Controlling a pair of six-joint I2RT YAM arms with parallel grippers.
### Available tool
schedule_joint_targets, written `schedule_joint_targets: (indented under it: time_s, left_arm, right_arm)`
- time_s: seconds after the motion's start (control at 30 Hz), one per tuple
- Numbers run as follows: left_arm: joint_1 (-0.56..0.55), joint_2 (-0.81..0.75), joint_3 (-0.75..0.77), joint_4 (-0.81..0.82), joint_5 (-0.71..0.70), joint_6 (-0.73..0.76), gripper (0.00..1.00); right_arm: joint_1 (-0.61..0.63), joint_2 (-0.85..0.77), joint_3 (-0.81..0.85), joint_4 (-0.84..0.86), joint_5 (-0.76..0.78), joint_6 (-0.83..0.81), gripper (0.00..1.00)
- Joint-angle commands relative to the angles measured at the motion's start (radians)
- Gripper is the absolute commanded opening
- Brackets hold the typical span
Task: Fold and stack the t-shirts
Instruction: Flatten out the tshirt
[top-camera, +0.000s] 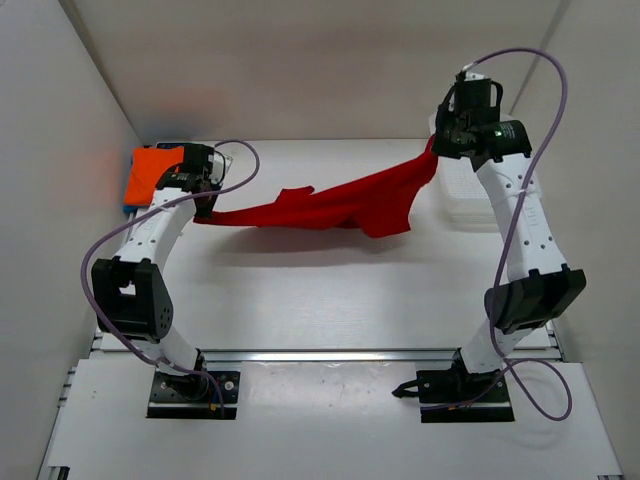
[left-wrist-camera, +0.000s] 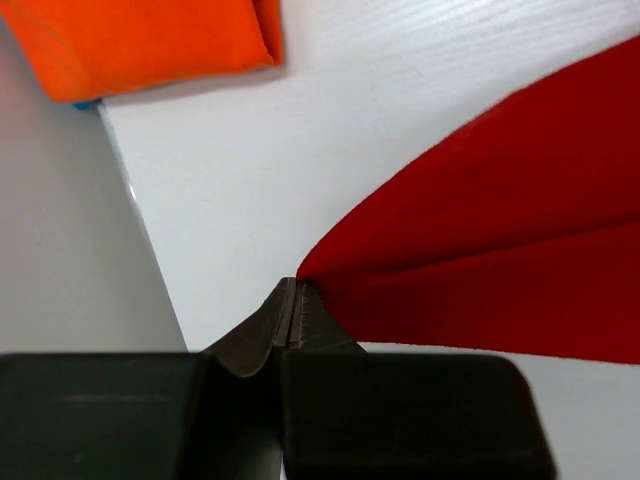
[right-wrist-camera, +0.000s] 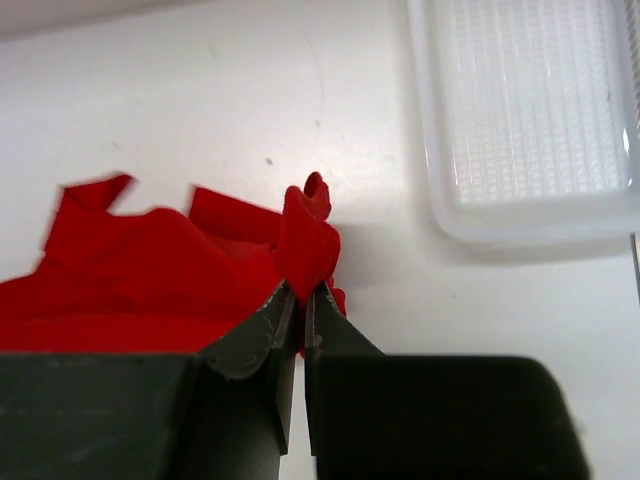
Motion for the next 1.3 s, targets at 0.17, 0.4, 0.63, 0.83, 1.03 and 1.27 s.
schedule_joint_targets:
  time_s: [0.17, 0.4, 0.63, 0.83, 1.03, 1.27]
  left_arm:
    - [0.005, 0.012, 0.034, 0.011, -0.018, 0.013, 0.0]
    - [-0.021, 0.148, 0.057, 0.011, 0.013, 0.006, 0.0]
    - [-0.029, 0.232, 0.128, -0.029, 0.062, -0.022, 0.0]
    - [-0.023, 0.207, 0.082, -0.023, 0.065, -0.017, 0.0]
    - [-0.03, 0.172, 0.052, -0.014, 0.085, -0.04, 0.0]
    - [-0.03, 0.167, 0.048, -0.023, 0.098, -0.04, 0.0]
  right_arm:
    - [-0.024, 0.001, -0.008, -0.039, -0.073, -0.055, 0.0]
    - [-0.007, 0.41, 0.24, 0.001, -0.384, -0.039, 0.31]
    - [0.031, 0.471, 0.301, 0.0, -0.421, -0.061, 0.59]
    - [0.013, 0.163, -0.252, 0.033, -0.329, -0.062, 0.53]
    - [0.076, -0.146, -0.804, 0.315, -0.2, 0.09, 0.62]
    - [0.018, -0.094, -0.942, 0.498, -0.237, 0.192, 0.52]
